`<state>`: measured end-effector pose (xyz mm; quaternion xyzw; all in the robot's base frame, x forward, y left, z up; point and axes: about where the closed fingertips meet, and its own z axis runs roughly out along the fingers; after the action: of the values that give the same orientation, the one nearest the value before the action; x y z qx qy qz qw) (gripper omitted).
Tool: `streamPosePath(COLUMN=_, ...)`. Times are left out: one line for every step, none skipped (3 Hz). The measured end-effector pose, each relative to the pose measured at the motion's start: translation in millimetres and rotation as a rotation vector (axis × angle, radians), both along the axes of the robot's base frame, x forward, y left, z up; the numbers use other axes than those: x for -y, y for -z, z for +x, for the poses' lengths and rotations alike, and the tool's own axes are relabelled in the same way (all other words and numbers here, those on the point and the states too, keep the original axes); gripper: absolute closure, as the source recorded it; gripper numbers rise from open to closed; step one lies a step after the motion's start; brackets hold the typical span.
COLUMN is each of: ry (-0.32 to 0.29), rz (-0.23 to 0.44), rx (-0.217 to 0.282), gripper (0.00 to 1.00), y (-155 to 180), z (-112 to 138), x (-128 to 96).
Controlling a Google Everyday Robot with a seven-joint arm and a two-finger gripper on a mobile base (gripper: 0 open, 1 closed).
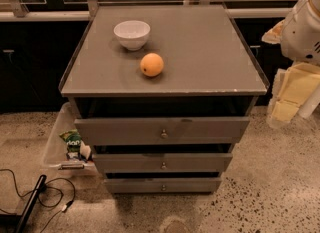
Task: Open top drawer
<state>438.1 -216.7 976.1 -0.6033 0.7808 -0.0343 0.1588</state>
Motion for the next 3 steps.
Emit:
streamPosePath(ry=0.000, rz=0.000, rx=0.000, gripper=0.00, y=0.1, z=0.0, x=0.0)
streamPosePath(ry=-0.002, rz=0.006, rx=-0.012, gripper=0.00, y=3.8, z=0.6, x=-1.4)
streamPosePath(ry=-0.014, rz=0.020, rx=-0.085, gripper=0.00, y=46.7, z=-7.9, x=-4.7)
